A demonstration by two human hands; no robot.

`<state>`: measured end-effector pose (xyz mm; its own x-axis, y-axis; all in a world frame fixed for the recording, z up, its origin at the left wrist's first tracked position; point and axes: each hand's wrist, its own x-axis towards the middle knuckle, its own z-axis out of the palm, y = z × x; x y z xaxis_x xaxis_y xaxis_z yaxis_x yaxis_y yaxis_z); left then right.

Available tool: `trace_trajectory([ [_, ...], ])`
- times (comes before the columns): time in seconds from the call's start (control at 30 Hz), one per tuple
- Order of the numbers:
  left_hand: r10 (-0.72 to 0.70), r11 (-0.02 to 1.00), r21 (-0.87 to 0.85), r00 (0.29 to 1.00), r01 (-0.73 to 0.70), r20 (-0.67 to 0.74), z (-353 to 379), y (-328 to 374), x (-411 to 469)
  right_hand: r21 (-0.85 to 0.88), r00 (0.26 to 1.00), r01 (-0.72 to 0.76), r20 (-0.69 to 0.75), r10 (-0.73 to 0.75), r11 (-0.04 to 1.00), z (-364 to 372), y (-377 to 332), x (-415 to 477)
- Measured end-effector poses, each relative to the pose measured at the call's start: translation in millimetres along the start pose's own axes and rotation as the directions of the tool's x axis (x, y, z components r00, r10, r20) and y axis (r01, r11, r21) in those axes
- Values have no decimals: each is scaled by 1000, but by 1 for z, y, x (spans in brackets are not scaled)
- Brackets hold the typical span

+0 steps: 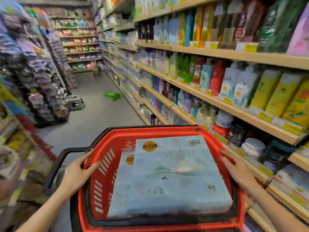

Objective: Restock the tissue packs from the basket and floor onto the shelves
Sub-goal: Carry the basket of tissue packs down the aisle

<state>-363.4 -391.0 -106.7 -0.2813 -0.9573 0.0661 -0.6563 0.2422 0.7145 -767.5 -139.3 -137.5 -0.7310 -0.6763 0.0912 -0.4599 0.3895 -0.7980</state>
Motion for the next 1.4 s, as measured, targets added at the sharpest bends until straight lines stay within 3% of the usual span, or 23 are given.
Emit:
trace_trajectory([
  [0.17, -70, 997, -38, 995, 67, -68, -31, -26, 54, 74, 996, 65, 63, -70, 995, 59, -49, 69],
  [0.43, -164, 983, 55, 975, 174, -147, -36, -44, 180, 149, 975, 99, 184, -126, 984, 167, -90, 232],
  [0.7, -302, 947, 23, 912, 320, -276, -35, -44, 303, 201, 917, 160, 331, -221, 966, 253, -166, 406],
  [1.0, -354, 926, -17, 851, 378, -389, -59, -67, 436, 282, 891, 196, 348, -290, 939, 369, -246, 539],
  [1.4, -301, 936, 79, 896, 343, -326, -141, -145, 716, 289, 939, 95, 290, -182, 953, 542, -344, 673],
])
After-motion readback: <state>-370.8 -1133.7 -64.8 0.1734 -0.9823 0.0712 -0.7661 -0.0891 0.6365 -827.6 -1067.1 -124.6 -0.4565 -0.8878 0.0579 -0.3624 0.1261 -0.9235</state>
